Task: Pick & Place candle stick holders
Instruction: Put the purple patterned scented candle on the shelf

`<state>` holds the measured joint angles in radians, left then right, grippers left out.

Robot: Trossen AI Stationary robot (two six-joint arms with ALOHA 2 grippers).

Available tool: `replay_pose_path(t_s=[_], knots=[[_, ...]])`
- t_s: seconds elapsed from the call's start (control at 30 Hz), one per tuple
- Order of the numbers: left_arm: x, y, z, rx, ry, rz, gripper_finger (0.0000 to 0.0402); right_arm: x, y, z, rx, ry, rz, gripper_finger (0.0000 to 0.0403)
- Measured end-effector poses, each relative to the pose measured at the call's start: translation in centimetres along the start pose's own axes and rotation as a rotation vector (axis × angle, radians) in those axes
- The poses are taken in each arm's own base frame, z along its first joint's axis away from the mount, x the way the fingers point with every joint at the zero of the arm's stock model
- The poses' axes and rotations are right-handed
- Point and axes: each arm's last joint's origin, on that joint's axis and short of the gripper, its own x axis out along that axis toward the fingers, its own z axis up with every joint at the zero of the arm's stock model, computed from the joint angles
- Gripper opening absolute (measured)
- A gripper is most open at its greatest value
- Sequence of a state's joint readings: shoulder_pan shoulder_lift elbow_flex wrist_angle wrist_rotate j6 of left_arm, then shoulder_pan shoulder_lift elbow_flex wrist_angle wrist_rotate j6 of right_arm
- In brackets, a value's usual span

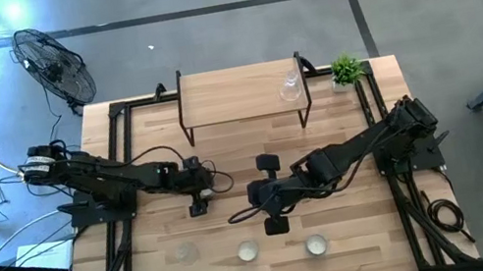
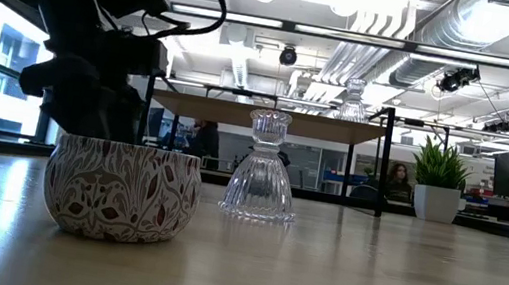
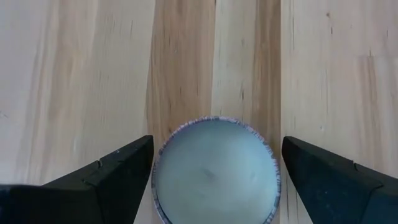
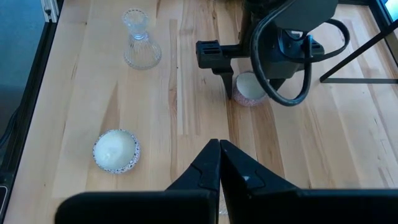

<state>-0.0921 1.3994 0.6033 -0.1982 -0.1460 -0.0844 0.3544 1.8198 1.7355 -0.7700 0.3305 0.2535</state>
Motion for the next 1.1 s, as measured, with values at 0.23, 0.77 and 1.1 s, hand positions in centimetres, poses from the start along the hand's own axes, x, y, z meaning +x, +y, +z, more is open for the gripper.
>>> replay_pose_path(t_s=[0.23, 0.77, 1.1], knots=[[0.0, 0.0, -0.1, 0.003, 0.013, 0.001, 0.0349, 0.0, 0.0, 0.0, 0.000, 0.000, 0.000, 0.0000], [0.9, -0.1, -0.5, 0.008, 0.059, 0.005, 0.0349, 0.0, 0.0, 0.0, 0.000, 0.000, 0.000, 0.0000], [1.5, -0.2, -0.4, 0.006, 0.054, 0.003, 0.0348, 0.0, 0.0, 0.0, 0.000, 0.000, -0.002, 0.0000]])
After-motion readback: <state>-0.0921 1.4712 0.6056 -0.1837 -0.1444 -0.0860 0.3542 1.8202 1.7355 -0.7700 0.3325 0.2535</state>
